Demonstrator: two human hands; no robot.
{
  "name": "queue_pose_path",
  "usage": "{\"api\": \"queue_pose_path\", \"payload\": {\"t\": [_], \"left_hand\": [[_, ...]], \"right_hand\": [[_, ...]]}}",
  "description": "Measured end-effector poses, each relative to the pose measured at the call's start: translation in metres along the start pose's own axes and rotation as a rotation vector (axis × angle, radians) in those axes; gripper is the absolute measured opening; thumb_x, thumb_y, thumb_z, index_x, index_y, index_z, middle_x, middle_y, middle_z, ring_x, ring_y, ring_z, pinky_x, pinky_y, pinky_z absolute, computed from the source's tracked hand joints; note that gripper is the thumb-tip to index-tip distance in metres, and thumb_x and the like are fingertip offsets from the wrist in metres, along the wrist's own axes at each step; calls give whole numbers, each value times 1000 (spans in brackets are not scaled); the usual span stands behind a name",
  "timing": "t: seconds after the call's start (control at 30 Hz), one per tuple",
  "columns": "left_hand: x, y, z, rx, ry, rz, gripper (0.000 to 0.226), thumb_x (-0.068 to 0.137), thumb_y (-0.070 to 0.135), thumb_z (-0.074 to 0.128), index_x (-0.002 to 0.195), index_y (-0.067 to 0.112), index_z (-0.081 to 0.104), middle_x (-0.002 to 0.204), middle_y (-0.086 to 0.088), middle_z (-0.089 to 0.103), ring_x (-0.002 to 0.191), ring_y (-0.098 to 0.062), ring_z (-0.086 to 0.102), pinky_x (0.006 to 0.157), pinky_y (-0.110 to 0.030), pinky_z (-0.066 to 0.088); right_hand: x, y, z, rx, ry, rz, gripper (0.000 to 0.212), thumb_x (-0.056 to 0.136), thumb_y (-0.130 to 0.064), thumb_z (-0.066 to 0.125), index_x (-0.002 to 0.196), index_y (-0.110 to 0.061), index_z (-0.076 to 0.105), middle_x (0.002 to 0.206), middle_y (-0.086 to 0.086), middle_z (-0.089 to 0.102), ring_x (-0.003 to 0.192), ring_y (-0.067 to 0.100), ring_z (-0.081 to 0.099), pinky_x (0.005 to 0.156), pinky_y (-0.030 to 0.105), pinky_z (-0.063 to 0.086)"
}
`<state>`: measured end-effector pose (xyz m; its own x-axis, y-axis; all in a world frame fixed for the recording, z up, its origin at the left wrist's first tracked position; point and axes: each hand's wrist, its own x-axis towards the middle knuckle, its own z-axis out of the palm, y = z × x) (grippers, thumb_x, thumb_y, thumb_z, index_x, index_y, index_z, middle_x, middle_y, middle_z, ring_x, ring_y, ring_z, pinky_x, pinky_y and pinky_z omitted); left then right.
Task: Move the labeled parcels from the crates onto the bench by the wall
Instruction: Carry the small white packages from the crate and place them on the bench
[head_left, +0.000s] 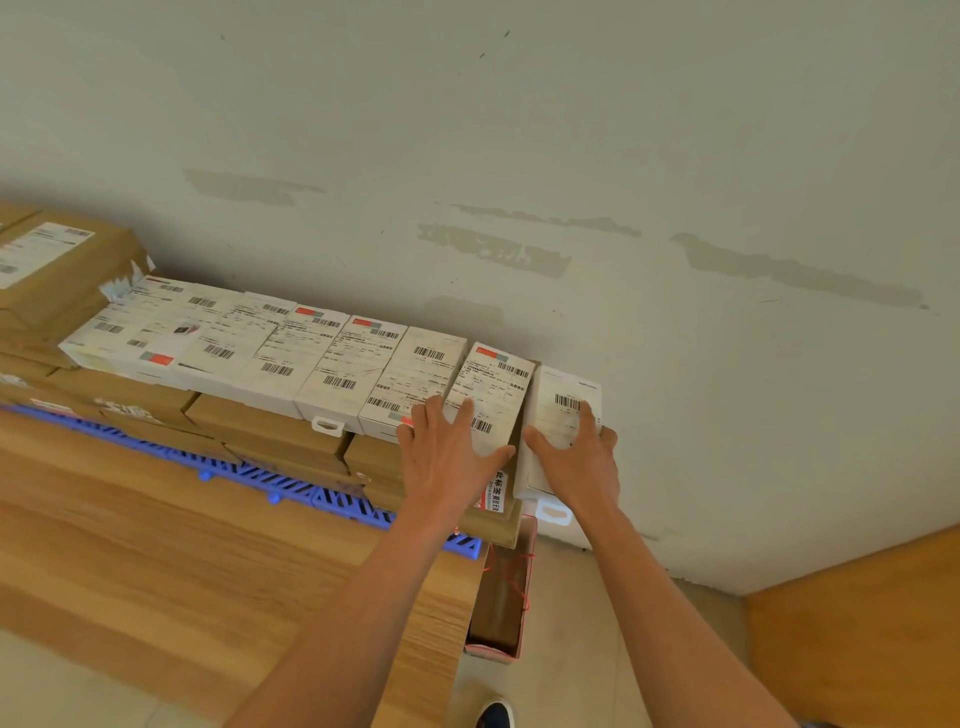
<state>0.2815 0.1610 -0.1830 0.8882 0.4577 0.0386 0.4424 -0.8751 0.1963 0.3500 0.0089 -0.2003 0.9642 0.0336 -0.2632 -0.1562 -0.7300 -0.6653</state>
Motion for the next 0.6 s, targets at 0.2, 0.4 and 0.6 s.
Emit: {"api": "queue_pose_path", "payload": {"t": [0.2, 0.4, 0.6], "left_hand": [[5, -9, 3, 67, 9, 141, 65, 95, 74, 33, 141, 31, 49, 156, 0, 36, 144, -26, 26, 107, -51, 28], [18, -11, 1, 71, -57, 184, 52, 101, 59, 35, 145, 32, 40, 158, 1, 32, 146, -27, 24, 111, -59, 26], [23, -8, -3, 44, -106, 164, 53, 101, 57, 39, 147, 30, 40, 159, -2, 32, 146, -29, 25, 112, -57, 27]], "right_hand": [[5, -11, 0, -14, 20, -36, 93, 80, -72, 62, 153, -36, 17, 150, 5, 29, 126, 35, 51, 93, 49, 53], [8, -17, -5, -23, 32, -41, 91, 82, -71, 62, 153, -36, 17, 149, 5, 29, 126, 34, 50, 92, 49, 54], [6, -23, -9, -31, 53, -59, 91, 82, -70, 61, 153, -36, 16, 151, 4, 28, 127, 34, 49, 94, 50, 53]]}}
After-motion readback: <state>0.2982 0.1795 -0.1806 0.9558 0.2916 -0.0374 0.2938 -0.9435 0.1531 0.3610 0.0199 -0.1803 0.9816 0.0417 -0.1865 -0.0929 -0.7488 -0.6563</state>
